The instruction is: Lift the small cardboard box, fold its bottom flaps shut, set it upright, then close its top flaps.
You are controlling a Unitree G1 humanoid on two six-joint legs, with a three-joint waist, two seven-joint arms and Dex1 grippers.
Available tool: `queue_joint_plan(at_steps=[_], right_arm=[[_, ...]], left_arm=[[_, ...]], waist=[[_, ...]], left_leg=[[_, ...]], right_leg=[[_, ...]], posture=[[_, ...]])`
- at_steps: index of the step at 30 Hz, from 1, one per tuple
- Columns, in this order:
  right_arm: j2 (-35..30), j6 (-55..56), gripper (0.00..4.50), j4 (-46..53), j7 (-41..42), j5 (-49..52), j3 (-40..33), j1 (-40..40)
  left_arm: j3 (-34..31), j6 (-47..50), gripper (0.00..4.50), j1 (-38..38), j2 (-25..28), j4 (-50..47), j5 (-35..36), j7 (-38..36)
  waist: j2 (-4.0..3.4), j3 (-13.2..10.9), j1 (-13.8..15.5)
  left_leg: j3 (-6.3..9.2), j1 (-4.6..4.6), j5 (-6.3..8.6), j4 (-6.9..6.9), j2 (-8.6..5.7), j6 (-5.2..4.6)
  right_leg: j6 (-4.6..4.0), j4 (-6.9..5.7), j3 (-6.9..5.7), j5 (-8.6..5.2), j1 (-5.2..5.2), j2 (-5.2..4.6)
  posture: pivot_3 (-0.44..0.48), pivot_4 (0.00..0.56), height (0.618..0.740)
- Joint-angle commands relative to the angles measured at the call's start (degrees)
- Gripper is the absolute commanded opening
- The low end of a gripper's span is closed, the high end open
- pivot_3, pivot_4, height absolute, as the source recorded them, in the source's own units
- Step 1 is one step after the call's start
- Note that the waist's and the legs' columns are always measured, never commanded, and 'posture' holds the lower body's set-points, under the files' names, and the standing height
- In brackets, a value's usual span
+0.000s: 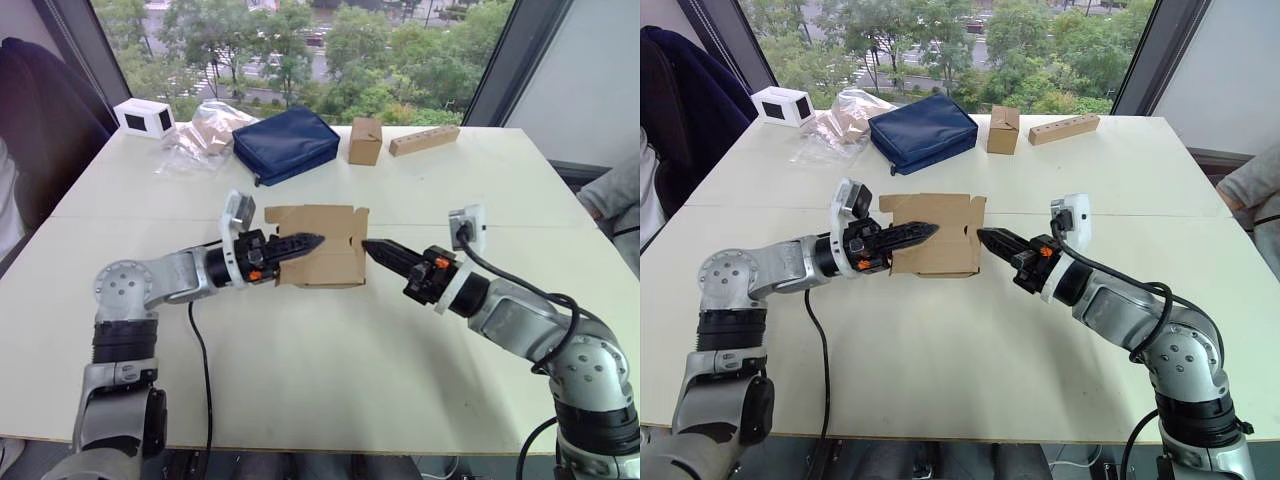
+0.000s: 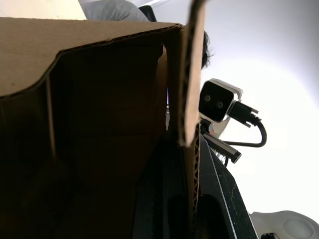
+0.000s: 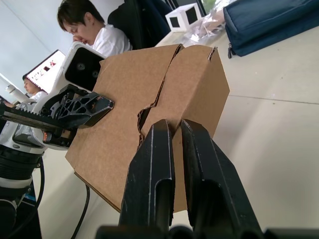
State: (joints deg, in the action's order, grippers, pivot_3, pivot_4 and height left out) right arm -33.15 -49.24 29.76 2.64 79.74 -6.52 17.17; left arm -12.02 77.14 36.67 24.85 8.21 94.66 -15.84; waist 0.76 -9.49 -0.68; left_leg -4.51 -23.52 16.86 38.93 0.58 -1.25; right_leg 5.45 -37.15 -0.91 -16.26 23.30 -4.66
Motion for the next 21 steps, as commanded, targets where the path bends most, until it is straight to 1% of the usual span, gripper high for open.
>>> queue_joint_plan(at_steps=[1,5,10,16,21], right_arm=[[1.3,-0.3,0.34,2.1,-0.4,4.9,0.8,2.4],[1.3,-1.0,0.34,1.9,0.0,9.3,0.4,2.8],[0.8,-1.0,0.34,1.8,-0.1,11.7,0.5,3.1],[-0.3,-1.0,0.34,-0.3,0.2,7.1,0.1,2.0],[-0.6,-0.4,0.34,-1.8,1.2,8.0,-2.1,1.6]], left_arm=[[2.0,0.7,0.0,0.1,-0.1,-4.4,-0.4,-2.3],[2.1,0.5,0.0,-0.3,-0.2,-4.8,-0.7,-2.8],[2.1,0.5,0.0,-0.4,0.1,-4.9,-1.4,-3.5],[1.7,-0.1,0.0,-0.5,0.0,-5.1,-1.8,-4.0],[1.3,-0.3,0.0,-0.4,0.1,-5.0,-2.1,-4.3]], waist=[[0.0,0.0,0.0],[0.0,0.0,0.0],[0.0,0.0,0.0],[0.0,0.0,0.0],[0.0,0.0,0.0]], left_leg=[[0.0,0.0,0.0,0.0,0.0,0.0],[0.0,0.0,0.0,-0.04,0.0,0.0],[0.0,0.0,0.0,-0.05,0.0,0.0],[0.0,0.0,0.01,-0.06,0.0,-0.01],[0.0,0.0,0.01,-0.08,0.0,-0.01]], right_leg=[[0.0,0.0,0.0,0.0,0.0,0.0],[-0.04,0.03,0.0,-0.02,0.01,-0.01],[-0.13,0.05,0.0,-0.07,0.01,-0.02],[-0.13,0.06,0.0,-0.07,0.01,-0.03],[-0.13,0.06,0.01,-0.07,0.02,-0.04]], posture=[[0.0,0.15,0.74],[0.0,0.15,0.74],[0.0,0.15,0.74],[0.0,0.15,0.74],[0.0,0.15,0.74]])
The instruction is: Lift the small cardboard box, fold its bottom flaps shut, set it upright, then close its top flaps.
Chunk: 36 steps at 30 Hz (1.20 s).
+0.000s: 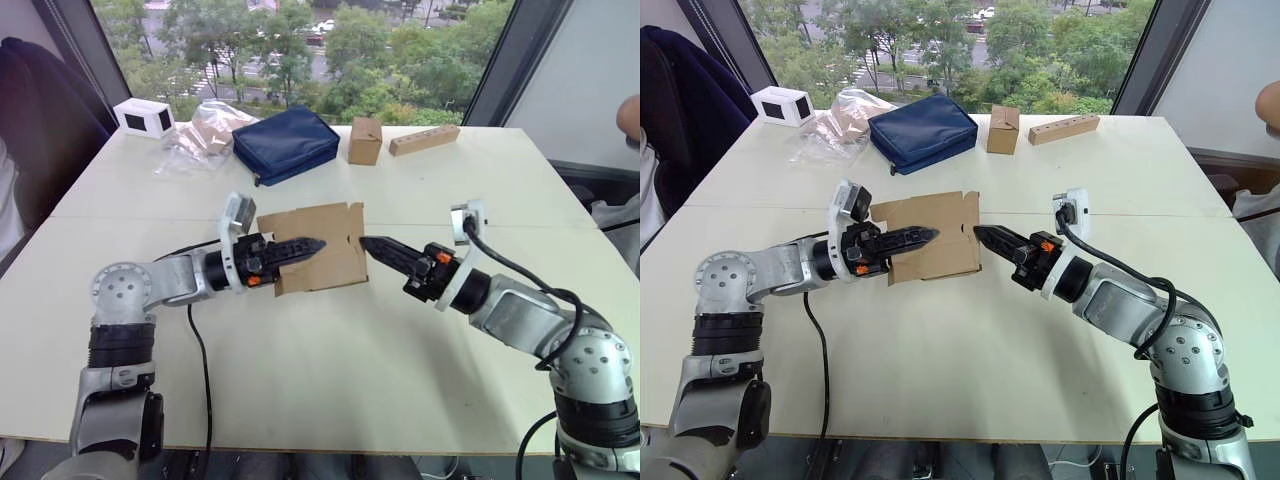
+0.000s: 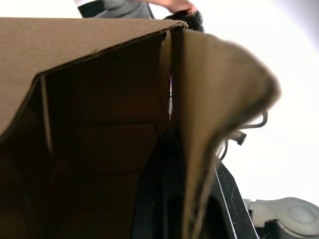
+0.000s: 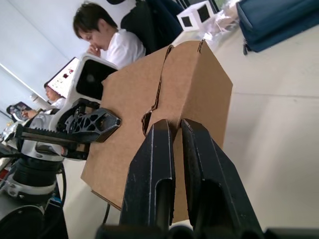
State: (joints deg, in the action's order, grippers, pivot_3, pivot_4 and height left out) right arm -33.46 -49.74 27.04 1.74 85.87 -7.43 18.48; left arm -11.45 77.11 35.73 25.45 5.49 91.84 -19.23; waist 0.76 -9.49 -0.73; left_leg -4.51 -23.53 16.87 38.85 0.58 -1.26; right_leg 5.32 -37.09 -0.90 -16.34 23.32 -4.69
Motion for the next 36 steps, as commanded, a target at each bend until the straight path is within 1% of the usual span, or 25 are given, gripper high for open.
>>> queue_joint_plan(at_steps=[1,5,6,8,9,20,28,36], right_arm=[[-0.4,0.3,0.34,0.7,2.3,2.3,-1.8,0.1],[-1.2,0.2,0.34,0.7,4.1,3.3,-3.6,-1.0],[-1.4,0.1,0.56,0.6,3.9,3.4,-3.7,-1.4],[-1.8,0.0,1.16,0.4,3.7,3.5,-3.8,-2.0],[-1.8,0.1,1.53,0.3,3.5,3.7,-3.8,-2.1],[-1.4,0.7,1.53,0.0,2.8,4.8,-3.7,-3.0],[-1.4,0.8,1.53,-0.4,2.6,3.3,-3.3,-2.7],[-0.7,1.0,1.53,-0.1,2.2,-1.1,-1.9,-1.5]], left_arm=[[0.7,-0.2,0.0,0.5,-0.4,-2.3,0.6,-1.0],[0.4,-0.3,0.0,0.5,-0.1,-2.2,0.2,-1.3],[0.4,-0.3,0.0,0.5,-0.1,-2.2,0.2,-1.3],[0.4,-0.4,0.0,0.6,0.1,-2.1,0.1,-1.5],[0.5,-0.5,0.0,0.7,0.1,-2.0,0.1,-1.5],[0.6,-1.1,0.0,0.8,0.0,-1.9,0.0,-1.5],[0.6,-1.2,0.0,0.7,-0.2,-2.4,0.6,-1.2],[0.8,-1.3,0.0,1.2,-0.5,-2.3,0.5,-1.3]], waist=[[0.0,0.0,0.0],[0.0,0.0,0.1],[0.0,0.0,0.0],[0.0,0.0,0.0],[0.0,0.0,0.0],[0.0,0.0,0.0],[0.0,0.0,0.0],[0.0,0.0,0.0]], left_leg=[[0.0,0.0,0.0,0.0,0.0,0.0],[0.0,0.0,0.01,-0.01,0.0,-0.01],[0.0,0.0,0.01,-0.01,0.0,-0.01],[0.0,0.0,0.01,-0.02,0.0,-0.02],[0.0,0.0,0.02,-0.03,0.0,-0.02],[0.0,0.0,0.02,-0.1,0.0,-0.02],[0.0,0.0,0.02,-0.12,0.0,-0.01],[0.0,0.0,0.02,-0.18,0.0,-0.01]], right_leg=[[0.0,0.0,0.0,0.0,0.0,0.0],[0.0,0.01,0.0,0.0,0.0,-0.01],[0.0,0.01,0.0,0.0,0.0,-0.01],[-0.01,0.02,0.0,0.0,0.0,-0.02],[-0.01,0.02,0.0,0.0,0.01,-0.02],[-0.02,0.03,0.0,-0.01,0.05,-0.04],[-0.02,0.05,0.0,-0.01,0.05,-0.04],[-0.04,0.09,0.0,-0.02,0.06,-0.05]], posture=[[0.0,0.15,0.74],[0.0,0.15,0.74],[0.0,0.15,0.74],[0.0,0.15,0.74],[0.0,0.15,0.74],[0.0,0.15,0.74],[0.0,0.15,0.74],[0.0,0.15,0.74]])
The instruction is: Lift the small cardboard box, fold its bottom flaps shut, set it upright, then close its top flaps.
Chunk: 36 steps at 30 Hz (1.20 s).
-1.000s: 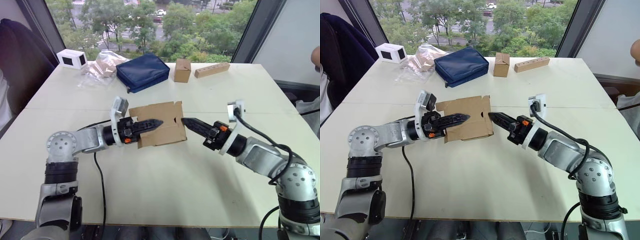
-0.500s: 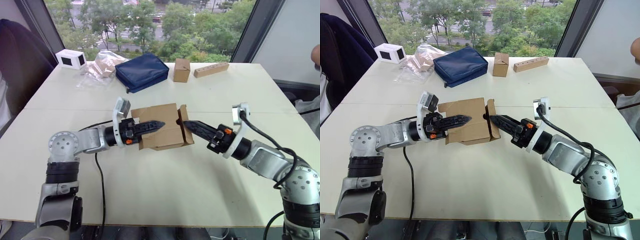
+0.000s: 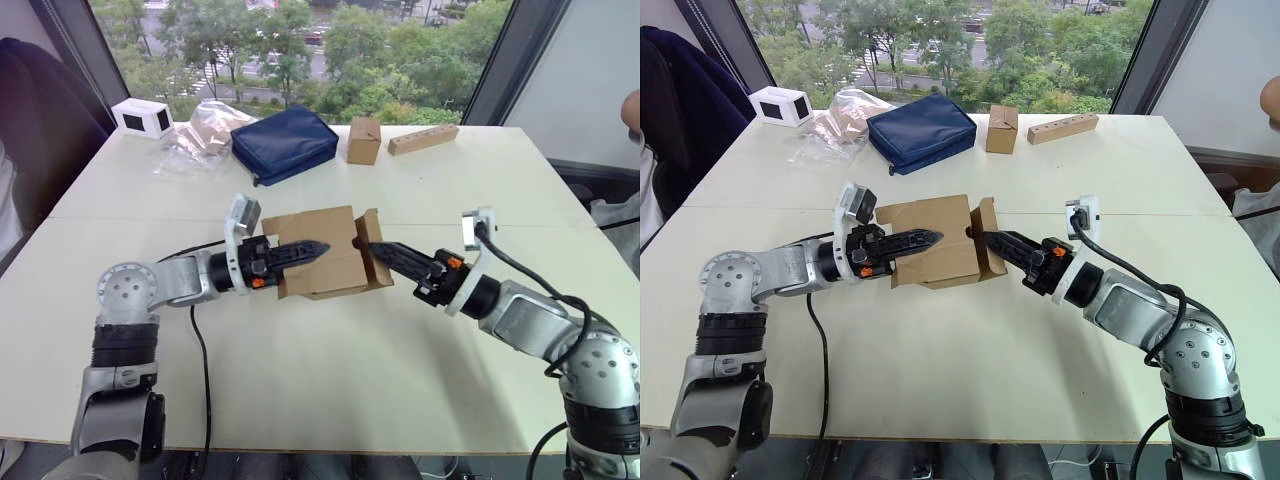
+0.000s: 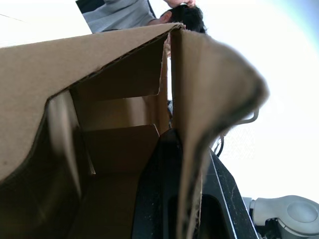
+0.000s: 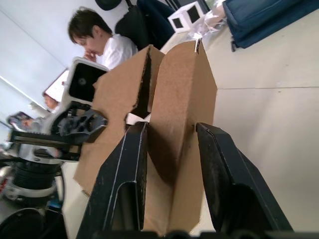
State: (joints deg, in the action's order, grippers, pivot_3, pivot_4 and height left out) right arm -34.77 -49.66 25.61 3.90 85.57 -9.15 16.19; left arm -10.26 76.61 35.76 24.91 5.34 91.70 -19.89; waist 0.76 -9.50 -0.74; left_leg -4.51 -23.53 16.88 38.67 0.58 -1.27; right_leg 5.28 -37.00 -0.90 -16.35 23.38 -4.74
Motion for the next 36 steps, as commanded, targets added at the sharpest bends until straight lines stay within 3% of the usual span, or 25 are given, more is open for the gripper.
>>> queue_joint_plan(at_steps=[1,19,36], right_arm=[[0.8,1.0,1.53,1.3,0.1,-1.0,-0.2,0.7],[0.6,1.4,1.53,3.0,-0.8,7.7,-2.7,-1.6],[0.0,1.6,1.53,2.4,0.0,4.2,-1.9,-1.6]], left_arm=[[-0.4,-0.8,0.0,1.2,-0.1,-2.1,0.6,-0.6],[-0.4,-0.5,0.0,1.4,0.3,-1.1,-0.4,-1.3],[-0.5,-0.6,0.0,1.3,-0.1,-1.6,-0.4,-1.3]], waist=[[0.0,0.0,0.0],[0.0,0.0,0.0],[0.0,0.0,0.0]], left_leg=[[0.0,0.0,0.0,-0.02,0.0,0.0],[0.0,0.0,-0.03,-0.14,-0.01,0.04],[0.0,0.0,-0.03,-0.15,-0.02,0.04]], right_leg=[[0.0,0.01,0.0,0.0,0.0,0.0],[0.02,0.02,-0.01,0.01,0.04,0.0],[0.01,0.03,-0.01,0.01,0.05,0.0]], posture=[[0.0,0.15,0.74],[0.0,0.15,0.74],[0.0,0.15,0.74]])
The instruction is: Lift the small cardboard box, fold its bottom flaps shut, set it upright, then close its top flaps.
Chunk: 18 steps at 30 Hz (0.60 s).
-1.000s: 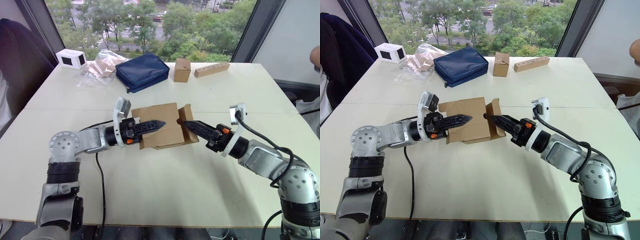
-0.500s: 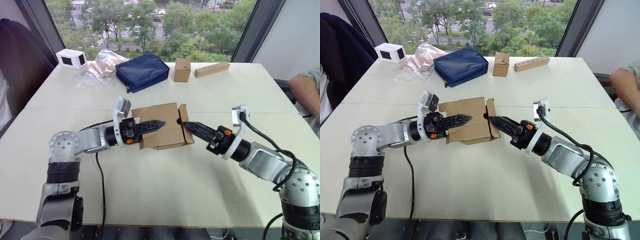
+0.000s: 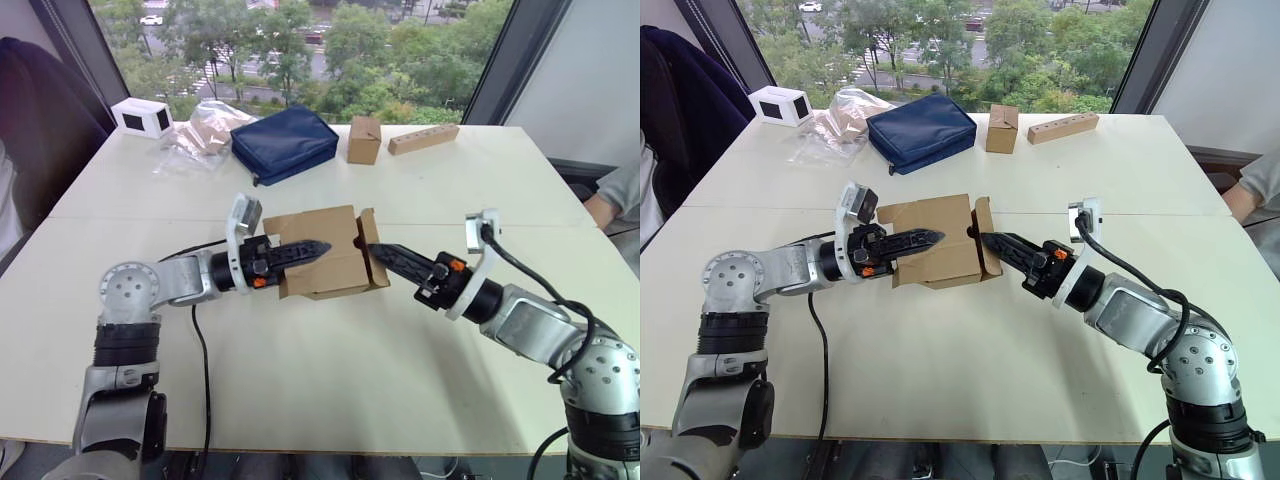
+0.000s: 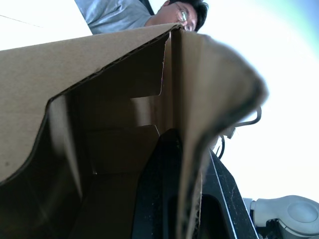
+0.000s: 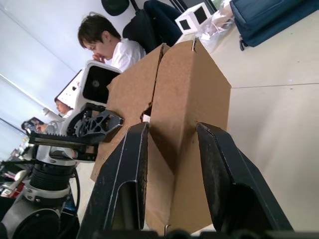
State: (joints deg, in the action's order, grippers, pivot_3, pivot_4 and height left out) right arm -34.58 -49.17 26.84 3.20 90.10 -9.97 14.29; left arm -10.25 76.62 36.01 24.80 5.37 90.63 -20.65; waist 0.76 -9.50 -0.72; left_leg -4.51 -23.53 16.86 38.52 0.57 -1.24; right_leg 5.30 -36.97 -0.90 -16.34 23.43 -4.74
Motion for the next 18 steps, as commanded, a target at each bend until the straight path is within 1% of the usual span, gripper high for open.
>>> queue_joint_plan(at_steps=[1,2,3,18], right_arm=[[-0.1,1.1,1.02,1.2,0.7,-0.4,-1.1,0.3],[-0.1,1.1,0.83,1.1,0.6,-0.4,-1.0,0.4],[-0.2,1.0,0.47,1.1,0.4,-0.8,-0.9,0.4],[-0.2,0.8,0.47,1.8,-0.4,-5.4,0.3,2.7]], left_arm=[[-0.6,-0.6,0.0,1.1,0.0,-1.6,0.7,-0.5],[-0.6,-0.6,0.0,1.0,0.0,-1.7,0.7,-0.5],[-0.6,-0.6,0.0,1.0,0.1,-1.7,0.7,-0.6],[-0.4,-0.6,0.0,0.8,-0.2,-2.1,0.8,-0.4]], waist=[[0.0,0.0,0.0],[0.0,0.0,0.0],[0.0,0.0,0.0],[0.0,0.0,0.0]], left_leg=[[0.0,0.0,0.0,0.0,0.0,0.0],[0.0,0.0,0.0,0.0,0.0,0.0],[0.0,0.0,0.0,0.0,0.0,0.0],[0.0,0.0,-0.01,-0.03,0.0,0.01]], right_leg=[[0.0,0.0,0.0,0.0,0.0,0.0],[0.0,0.0,0.0,0.0,0.0,0.0],[0.0,0.0,0.0,0.0,0.0,0.0],[0.0,0.01,0.0,0.0,0.01,0.0]], posture=[[0.0,0.15,0.74],[0.0,0.15,0.74],[0.0,0.15,0.74],[0.0,0.15,0.74]])
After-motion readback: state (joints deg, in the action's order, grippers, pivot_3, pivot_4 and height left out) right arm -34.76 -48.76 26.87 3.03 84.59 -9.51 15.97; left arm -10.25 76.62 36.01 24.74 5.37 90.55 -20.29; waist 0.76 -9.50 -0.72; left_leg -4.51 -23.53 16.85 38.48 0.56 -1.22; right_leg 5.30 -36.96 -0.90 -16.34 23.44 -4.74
